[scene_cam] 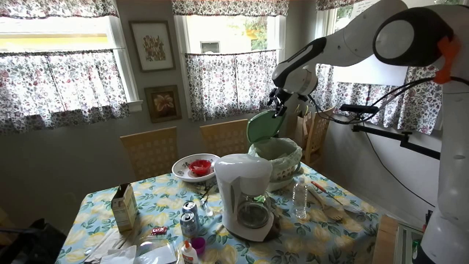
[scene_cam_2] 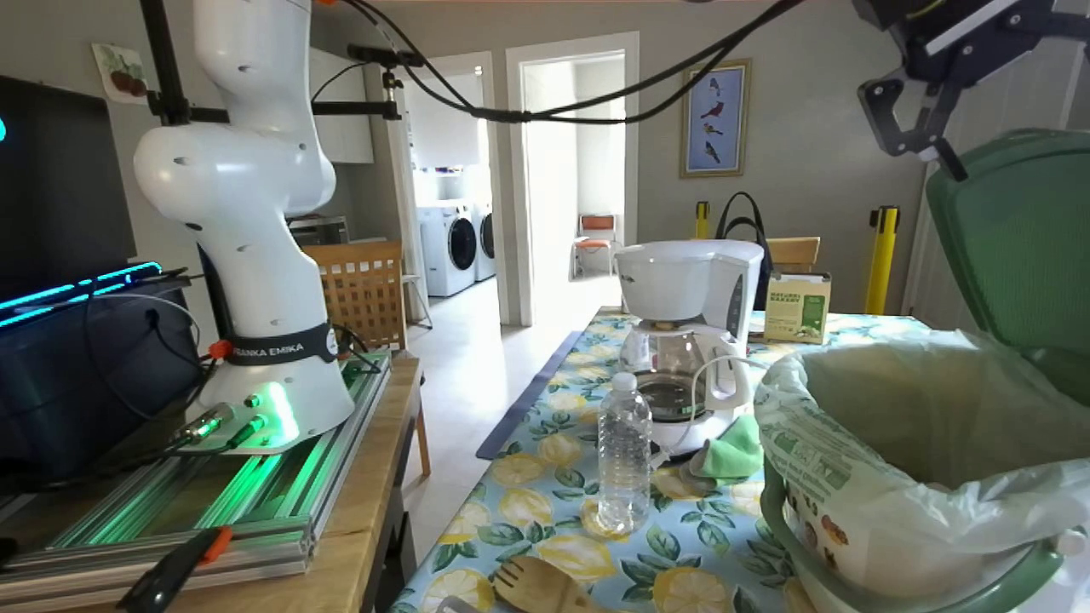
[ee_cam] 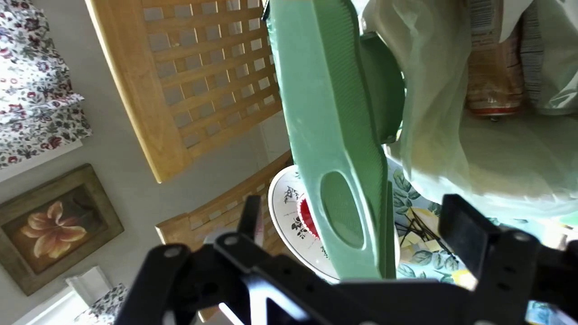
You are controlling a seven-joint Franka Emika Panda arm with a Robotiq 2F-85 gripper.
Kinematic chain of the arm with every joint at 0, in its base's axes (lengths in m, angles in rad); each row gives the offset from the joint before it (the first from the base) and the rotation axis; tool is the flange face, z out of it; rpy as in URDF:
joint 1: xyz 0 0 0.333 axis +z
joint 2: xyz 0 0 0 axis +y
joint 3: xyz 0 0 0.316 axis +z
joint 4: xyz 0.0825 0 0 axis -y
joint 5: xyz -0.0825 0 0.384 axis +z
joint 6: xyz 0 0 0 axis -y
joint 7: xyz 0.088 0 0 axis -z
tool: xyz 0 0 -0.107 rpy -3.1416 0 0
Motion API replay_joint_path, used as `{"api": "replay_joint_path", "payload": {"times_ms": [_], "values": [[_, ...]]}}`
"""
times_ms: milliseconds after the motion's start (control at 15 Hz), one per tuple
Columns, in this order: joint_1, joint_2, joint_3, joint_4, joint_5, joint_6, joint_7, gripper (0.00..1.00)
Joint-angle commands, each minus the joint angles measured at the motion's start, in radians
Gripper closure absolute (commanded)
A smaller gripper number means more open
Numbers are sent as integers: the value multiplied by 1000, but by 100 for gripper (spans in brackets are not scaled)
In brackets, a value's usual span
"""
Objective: Put the two metal cans into the bin
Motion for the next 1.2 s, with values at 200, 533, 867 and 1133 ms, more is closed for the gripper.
{"api": "replay_joint_path", "payload": {"times_ms": [200,533,867,1133], "values": [[-65,58,48,120,-136,-165,90,0],[-67,35,41,173,-245,-340,195,0],[-81,56,54,204,-247,-357,169,0],[-86,71,60,205,-252,-363,172,0]]}}
